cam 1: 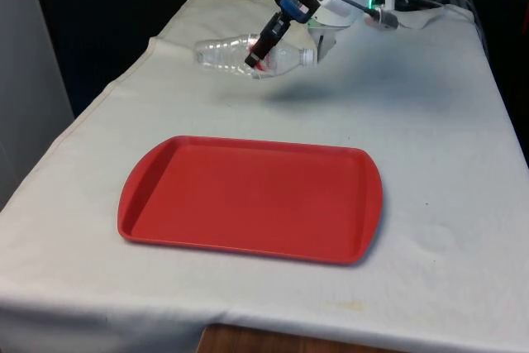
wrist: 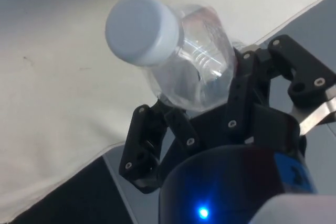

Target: Place the bottle upright on the tray.

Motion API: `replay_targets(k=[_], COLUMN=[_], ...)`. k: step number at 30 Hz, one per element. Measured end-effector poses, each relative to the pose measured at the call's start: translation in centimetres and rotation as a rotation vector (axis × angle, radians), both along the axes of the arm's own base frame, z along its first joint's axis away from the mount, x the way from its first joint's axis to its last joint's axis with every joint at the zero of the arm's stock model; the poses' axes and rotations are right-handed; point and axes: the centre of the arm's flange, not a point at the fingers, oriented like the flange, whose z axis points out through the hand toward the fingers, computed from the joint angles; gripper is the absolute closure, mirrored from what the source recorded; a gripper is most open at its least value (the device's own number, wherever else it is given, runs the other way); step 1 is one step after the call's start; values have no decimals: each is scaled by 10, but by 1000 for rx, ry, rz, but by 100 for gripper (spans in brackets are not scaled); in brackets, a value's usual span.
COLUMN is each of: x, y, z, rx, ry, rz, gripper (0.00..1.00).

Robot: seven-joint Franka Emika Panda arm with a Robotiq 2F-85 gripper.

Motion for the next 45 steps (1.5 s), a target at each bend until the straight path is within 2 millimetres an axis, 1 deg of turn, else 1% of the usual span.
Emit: replay_targets(k=[30,35,45], x=[15,21,24], y=[3,1,1], z=[5,12,25], rx=[191,211,234], ry=[-114,-140,-167], rz=[-122,-140,-162], gripper=[65,65,65])
